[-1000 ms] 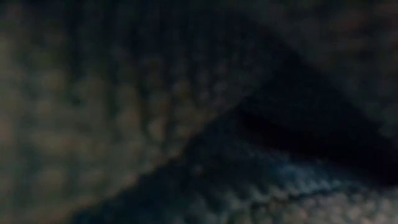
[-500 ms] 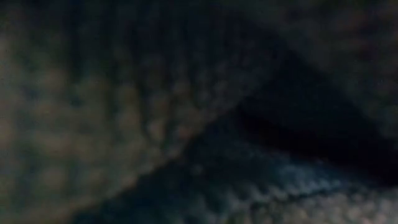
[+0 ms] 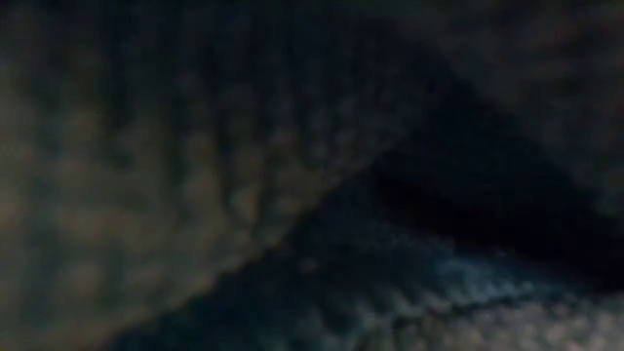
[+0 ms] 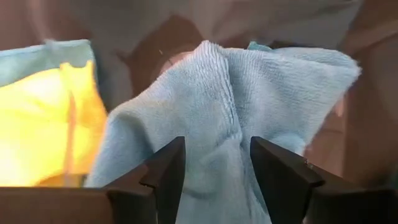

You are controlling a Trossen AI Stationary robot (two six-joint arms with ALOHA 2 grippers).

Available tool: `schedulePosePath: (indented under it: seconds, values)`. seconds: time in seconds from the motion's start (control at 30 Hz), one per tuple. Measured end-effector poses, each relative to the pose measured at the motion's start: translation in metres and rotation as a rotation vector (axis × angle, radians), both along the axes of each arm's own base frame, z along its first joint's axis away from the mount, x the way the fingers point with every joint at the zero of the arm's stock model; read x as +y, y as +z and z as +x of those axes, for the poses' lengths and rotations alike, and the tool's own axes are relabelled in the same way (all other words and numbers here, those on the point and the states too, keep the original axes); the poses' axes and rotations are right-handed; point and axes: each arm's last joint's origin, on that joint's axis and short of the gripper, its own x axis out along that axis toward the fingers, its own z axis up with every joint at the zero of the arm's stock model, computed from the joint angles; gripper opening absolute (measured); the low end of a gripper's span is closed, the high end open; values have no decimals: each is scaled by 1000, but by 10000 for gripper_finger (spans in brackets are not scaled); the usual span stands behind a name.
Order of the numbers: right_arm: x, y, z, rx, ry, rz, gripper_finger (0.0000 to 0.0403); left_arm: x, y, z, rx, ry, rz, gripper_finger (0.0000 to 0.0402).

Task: Sort microfiber towel by color & place in baskets
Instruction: Put the blue towel into the bottom transparent bin, then put the yellow towel into the top transparent bin

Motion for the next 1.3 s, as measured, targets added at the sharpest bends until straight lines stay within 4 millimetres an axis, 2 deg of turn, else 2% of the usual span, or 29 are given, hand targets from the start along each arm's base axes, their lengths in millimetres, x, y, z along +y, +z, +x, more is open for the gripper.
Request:
schedulePosePath:
  seconds: [0.37,0.67,0.97,1.3]
  values:
    - [0,1,1,-19,9,-6,240,-8,47,6,-48,-12,-18,190]
    - [3,6,3,-77,52,-3,240,-32,77,15,-216,-113,-45,190]
    - [13,-1,18,-95,126,11,240,-58,92,25,-424,-239,-73,190]
    - [29,-25,43,-63,202,32,240,-81,99,32,-558,-325,-102,190]
